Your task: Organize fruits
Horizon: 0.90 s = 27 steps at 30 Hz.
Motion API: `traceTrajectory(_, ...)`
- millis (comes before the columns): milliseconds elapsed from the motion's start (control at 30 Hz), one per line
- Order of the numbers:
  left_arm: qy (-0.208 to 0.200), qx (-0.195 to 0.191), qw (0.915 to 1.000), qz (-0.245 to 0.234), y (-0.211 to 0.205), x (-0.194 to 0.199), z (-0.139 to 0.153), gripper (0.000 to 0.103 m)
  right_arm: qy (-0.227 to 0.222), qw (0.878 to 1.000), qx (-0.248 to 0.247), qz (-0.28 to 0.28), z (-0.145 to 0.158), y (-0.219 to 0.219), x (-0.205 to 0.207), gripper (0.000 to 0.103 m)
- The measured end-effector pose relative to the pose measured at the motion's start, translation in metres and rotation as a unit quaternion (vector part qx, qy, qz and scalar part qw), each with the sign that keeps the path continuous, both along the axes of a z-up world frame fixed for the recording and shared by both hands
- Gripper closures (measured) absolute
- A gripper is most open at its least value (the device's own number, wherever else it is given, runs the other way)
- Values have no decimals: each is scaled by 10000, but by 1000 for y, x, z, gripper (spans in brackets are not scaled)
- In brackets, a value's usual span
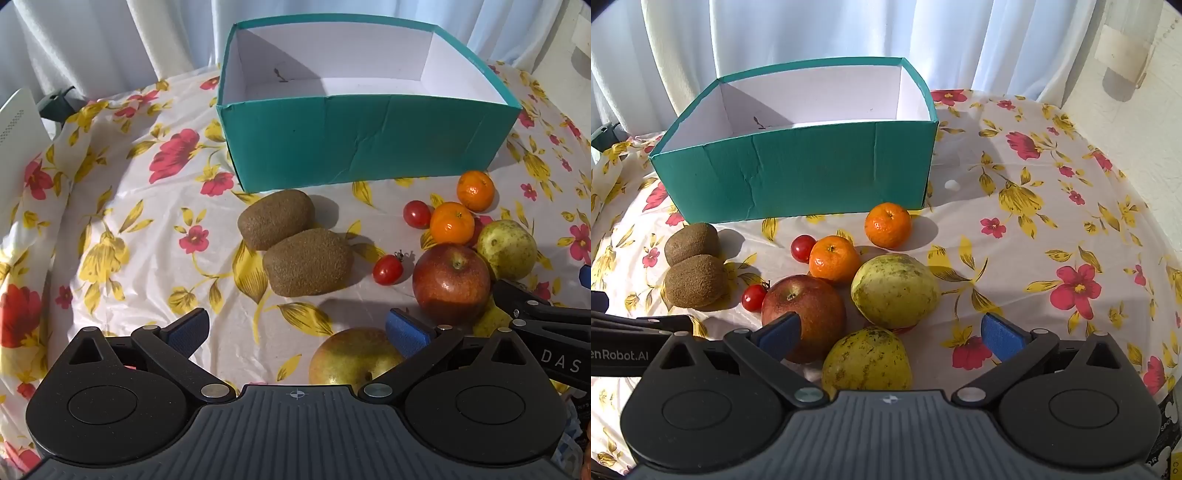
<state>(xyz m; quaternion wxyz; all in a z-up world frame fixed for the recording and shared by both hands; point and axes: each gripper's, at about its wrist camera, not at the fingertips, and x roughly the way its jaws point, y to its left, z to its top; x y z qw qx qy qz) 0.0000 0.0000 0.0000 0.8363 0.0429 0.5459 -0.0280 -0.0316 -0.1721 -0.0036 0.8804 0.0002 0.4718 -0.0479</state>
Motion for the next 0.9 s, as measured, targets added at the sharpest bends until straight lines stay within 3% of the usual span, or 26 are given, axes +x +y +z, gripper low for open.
traceTrajectory(900,47,48,10000,5,1,-2,-2,0,5,10000,22,7,-1,0,0,0)
